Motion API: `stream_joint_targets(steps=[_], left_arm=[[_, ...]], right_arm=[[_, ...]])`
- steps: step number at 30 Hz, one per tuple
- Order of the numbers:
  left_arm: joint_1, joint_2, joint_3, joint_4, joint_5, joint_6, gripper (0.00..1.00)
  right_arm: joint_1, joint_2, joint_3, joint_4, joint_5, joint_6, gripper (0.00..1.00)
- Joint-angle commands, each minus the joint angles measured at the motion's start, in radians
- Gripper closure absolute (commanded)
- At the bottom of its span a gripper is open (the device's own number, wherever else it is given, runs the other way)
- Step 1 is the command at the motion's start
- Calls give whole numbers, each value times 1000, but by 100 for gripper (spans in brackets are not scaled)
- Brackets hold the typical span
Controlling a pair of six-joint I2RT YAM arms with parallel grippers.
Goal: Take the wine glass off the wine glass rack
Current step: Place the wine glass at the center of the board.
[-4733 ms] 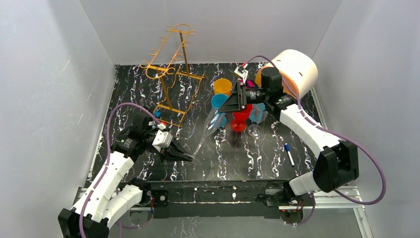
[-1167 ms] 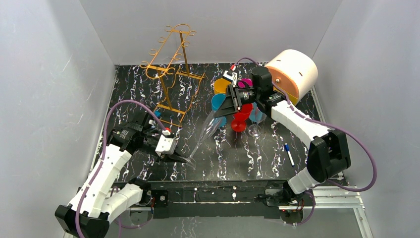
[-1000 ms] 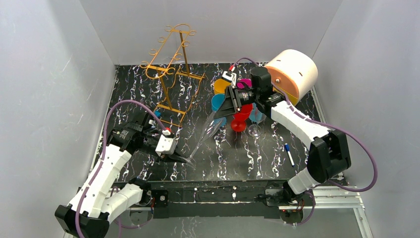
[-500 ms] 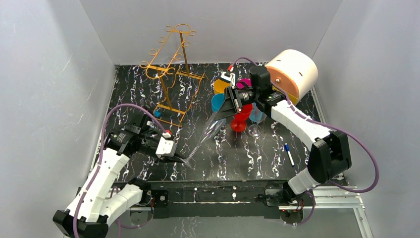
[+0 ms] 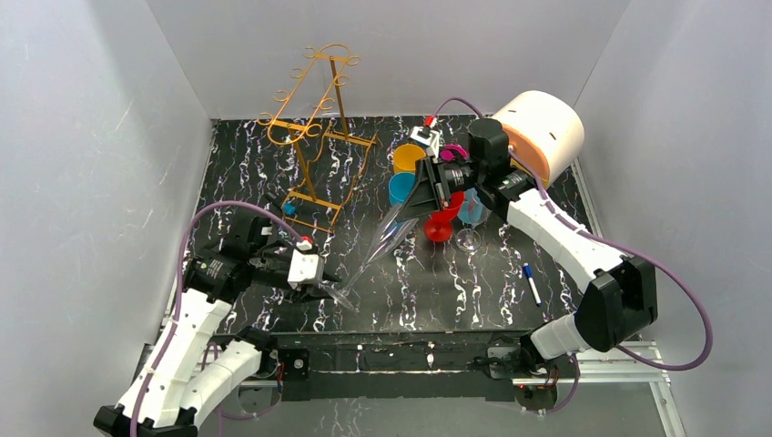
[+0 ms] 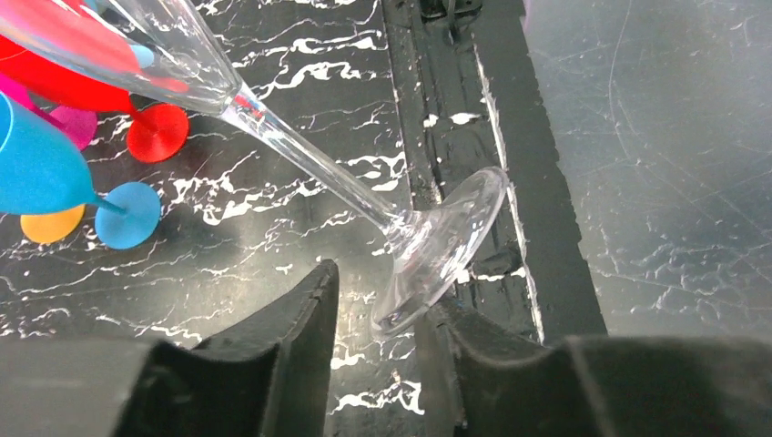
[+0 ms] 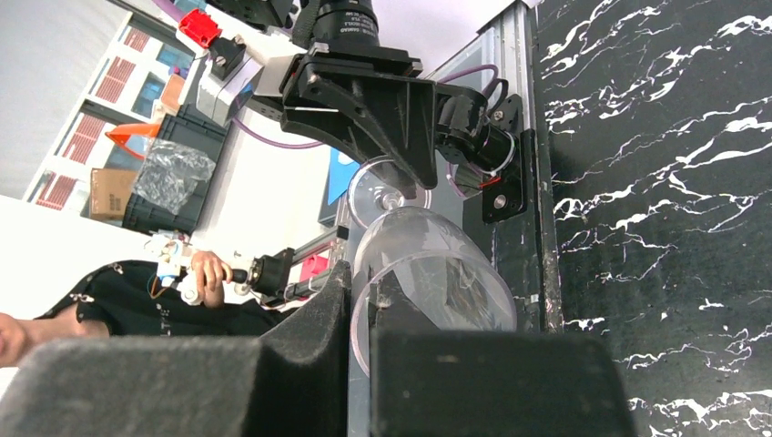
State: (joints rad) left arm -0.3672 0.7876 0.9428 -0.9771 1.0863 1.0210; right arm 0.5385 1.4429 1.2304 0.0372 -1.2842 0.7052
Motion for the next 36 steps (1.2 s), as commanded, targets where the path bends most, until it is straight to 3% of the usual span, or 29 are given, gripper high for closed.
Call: stream_joint_targets(steps=[1, 8, 13, 22, 28, 33, 36], left_arm=[[11, -22, 19, 129, 2, -69, 61], [11, -40, 24, 104, -30, -86, 38], [11, -63, 10, 120, -13, -156, 20], [11, -62, 47, 90, -17, -163, 9], [11, -72, 30, 153, -20, -201, 2], [11, -130, 43, 304, 17, -343, 2], [11, -164, 14, 447, -153, -504, 2]], right_arm=[[47, -20, 7, 30, 35, -26, 99], [44, -14, 34, -97, 86, -104, 99], [44, -18, 35, -70, 116, -85, 99], [32, -30, 89, -241, 291, -174, 99], [32, -16, 88, -288, 368, -205, 99], [32, -40, 82, -323, 499, -242, 99], [41, -80, 64, -338, 621, -278, 99]])
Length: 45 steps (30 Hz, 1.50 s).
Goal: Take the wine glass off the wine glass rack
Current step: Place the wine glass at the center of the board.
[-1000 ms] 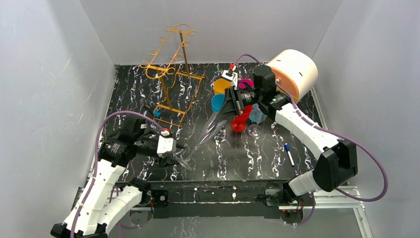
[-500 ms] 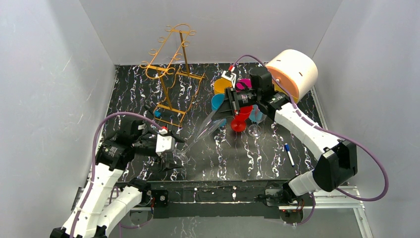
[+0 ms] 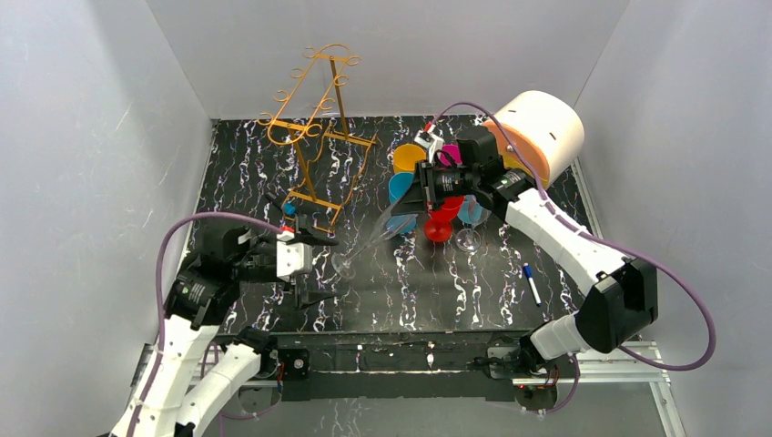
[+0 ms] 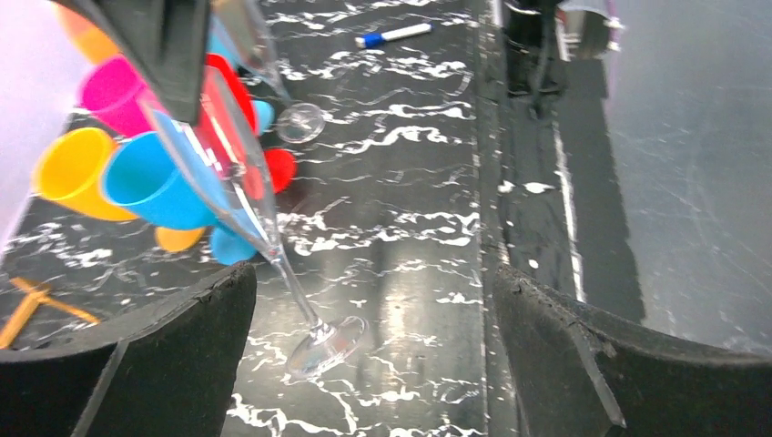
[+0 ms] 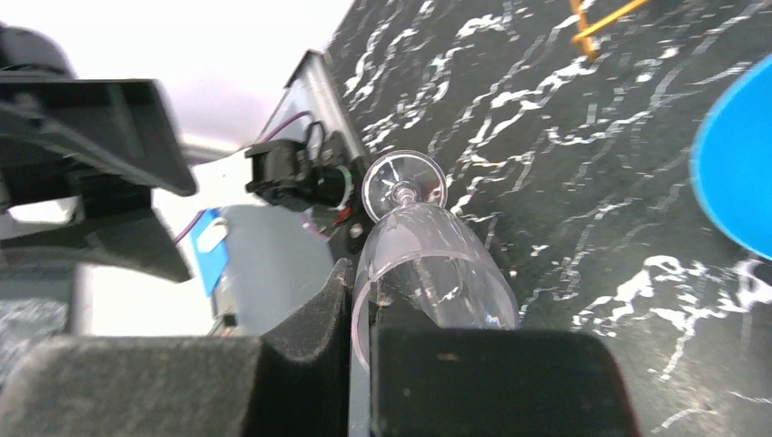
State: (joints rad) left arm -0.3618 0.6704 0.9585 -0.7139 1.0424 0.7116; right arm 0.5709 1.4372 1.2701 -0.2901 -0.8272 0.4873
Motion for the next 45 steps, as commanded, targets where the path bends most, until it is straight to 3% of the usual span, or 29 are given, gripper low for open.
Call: stream_joint_targets(steps=[1, 8, 10, 11, 14, 17, 23, 29, 45], left_arm=[[6, -58, -15, 207, -184, -226, 2], [6, -114, -99, 433, -614, -456, 2], [6, -150, -120, 538, -868, -631, 2], [6, -181, -115, 558, -1148, -777, 2], [6, -188, -116, 500, -1153, -721, 2], [6, -172, -56, 432, -1421, -868, 2], [6, -138, 3, 325, -1381, -837, 2], [6, -123, 17, 304, -1305, -849, 2], [6, -71, 23, 279, -1274, -829, 2]], right_arm=[[11, -87, 21, -17, 205, -78, 99], [97, -134, 44, -98, 495, -157, 99], [130, -112, 97, -187, 537, -195, 99], [198, -43, 230, -339, 656, -217, 99], [349, 30, 322, -448, 864, -292, 99], [435, 123, 322, -523, 1011, -384, 99], [434, 91, 220, -408, 1052, -431, 99], [395, 83, 185, -410, 1074, -433, 99], [314, 42, 198, -492, 923, -408, 99]])
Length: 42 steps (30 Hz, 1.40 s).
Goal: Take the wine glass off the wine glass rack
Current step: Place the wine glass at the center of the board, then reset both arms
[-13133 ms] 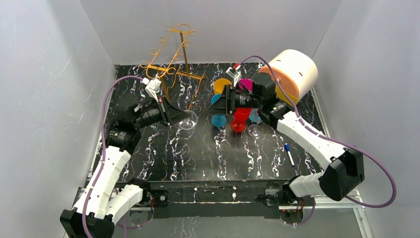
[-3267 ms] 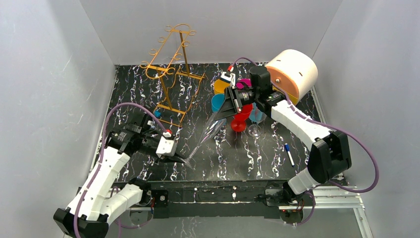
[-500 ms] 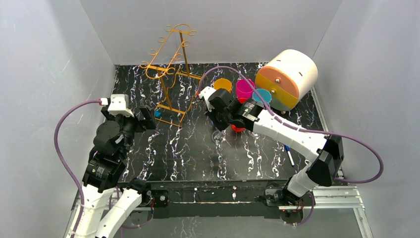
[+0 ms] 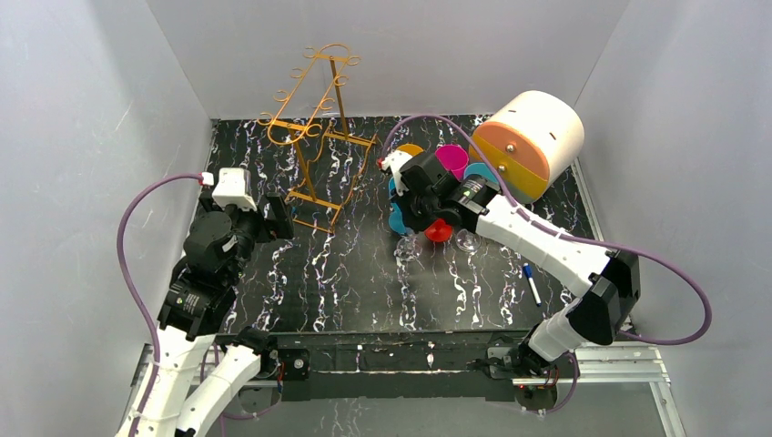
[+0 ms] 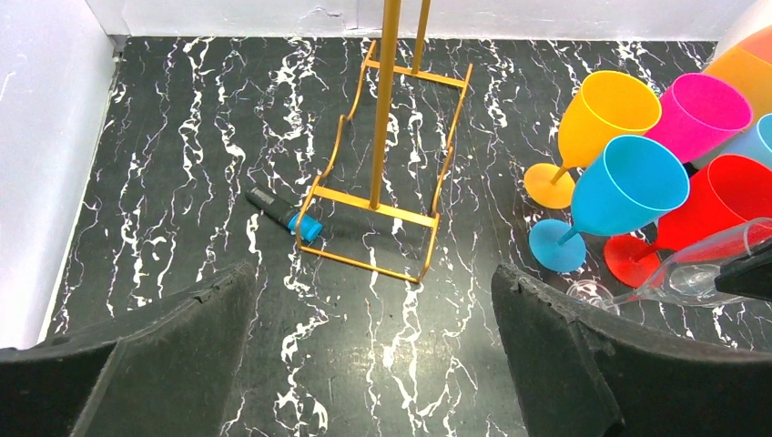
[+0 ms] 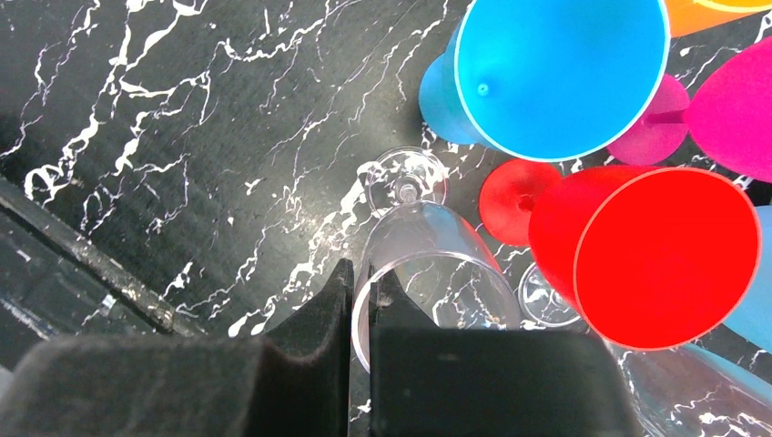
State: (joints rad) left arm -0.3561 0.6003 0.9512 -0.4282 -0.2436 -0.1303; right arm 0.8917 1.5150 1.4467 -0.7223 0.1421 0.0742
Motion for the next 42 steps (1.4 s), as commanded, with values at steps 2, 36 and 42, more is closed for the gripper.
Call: stream_joint_targets(steps=[2, 36, 42], left_arm=[[0, 4, 27, -6, 20, 19, 2], [0, 75, 22, -26, -25, 44, 2], [0, 72, -17, -39, -40, 77, 2]], right_arm=[[-7, -25, 36, -77, -13, 20, 99], [-10, -81, 1, 51, 62, 17, 42], [-10, -173, -37, 138, 36, 27, 24]])
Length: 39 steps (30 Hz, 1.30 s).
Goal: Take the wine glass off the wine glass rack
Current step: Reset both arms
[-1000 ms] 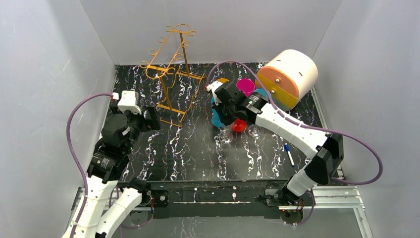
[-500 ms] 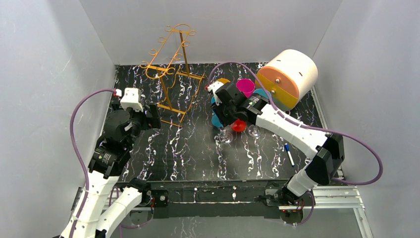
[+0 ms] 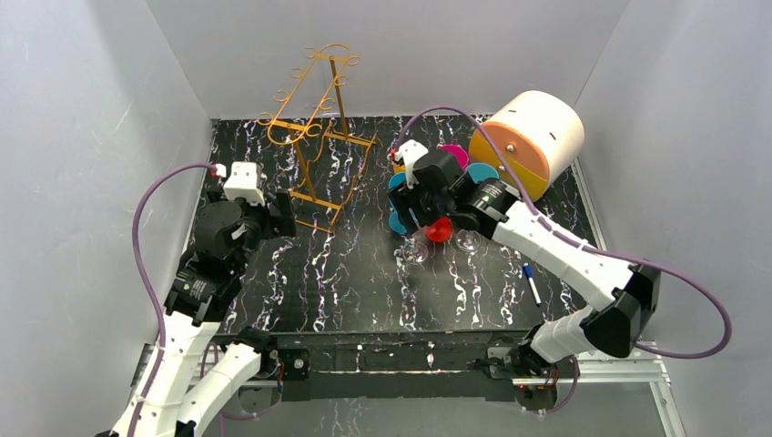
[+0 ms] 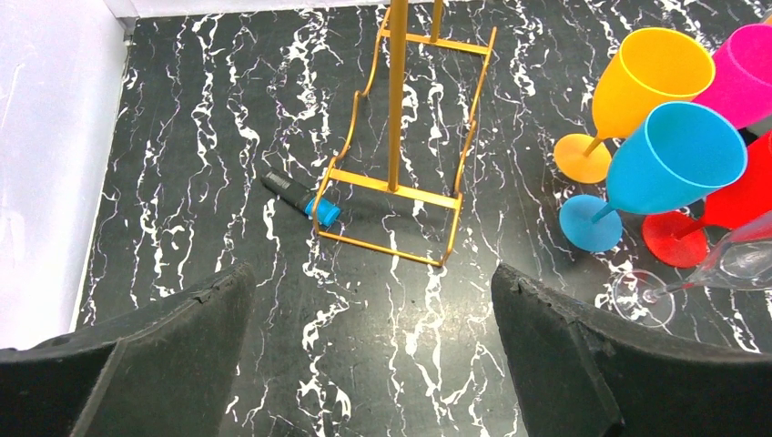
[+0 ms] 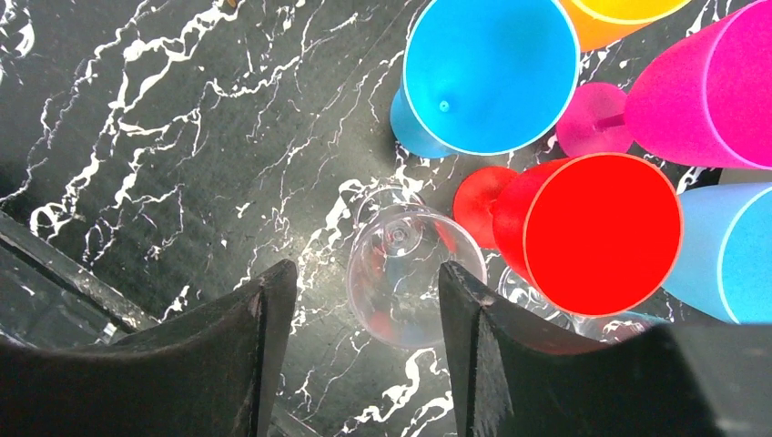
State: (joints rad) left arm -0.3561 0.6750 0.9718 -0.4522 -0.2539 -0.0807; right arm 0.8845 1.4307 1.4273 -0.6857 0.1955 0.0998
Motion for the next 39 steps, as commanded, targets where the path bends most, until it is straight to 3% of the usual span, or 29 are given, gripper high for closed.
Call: stream_joint_targets(steps=[1, 6, 10, 13, 16, 18, 21, 24, 28, 31, 35, 39], left_arm=[[0, 1, -48, -18, -48, 23, 2], [0, 83, -43, -45, -82, -60, 2], [0, 121, -46, -41, -118, -101, 2], [0, 114, -65, -17, -127, -97, 3], [-1, 127, -52, -25, -147, -105, 5], [0, 143, -31, -27, -163, -119, 2], [1, 172, 8, -40, -166, -136, 2], [2, 199, 33, -76, -185, -149, 2], [27, 217, 66, -136, -163, -128, 2], [135, 249, 131, -212, -59, -107, 2], [457, 256, 145, -215, 182, -108, 2], [483, 309, 199, -222, 172, -186, 2]], right_arm=[[-3, -121, -37, 131, 1, 7, 20], [-3, -351, -262, 420, 201, 2, 2], [-5, -498, -426, 636, 385, -49, 1], [-10, -533, -464, 676, 505, -81, 1], [-50, -500, -443, 610, 569, -70, 1], [-122, -455, -406, 517, 532, -22, 1], [-298, -397, -351, 389, 342, 84, 1], [-481, -385, -336, 362, 104, 165, 1], [-635, -395, -333, 351, -109, 210, 1], [-693, -400, -344, 336, -117, 244, 1], [-699, -394, -334, 316, -77, 241, 1], [-699, -398, -314, 285, -89, 239, 1]])
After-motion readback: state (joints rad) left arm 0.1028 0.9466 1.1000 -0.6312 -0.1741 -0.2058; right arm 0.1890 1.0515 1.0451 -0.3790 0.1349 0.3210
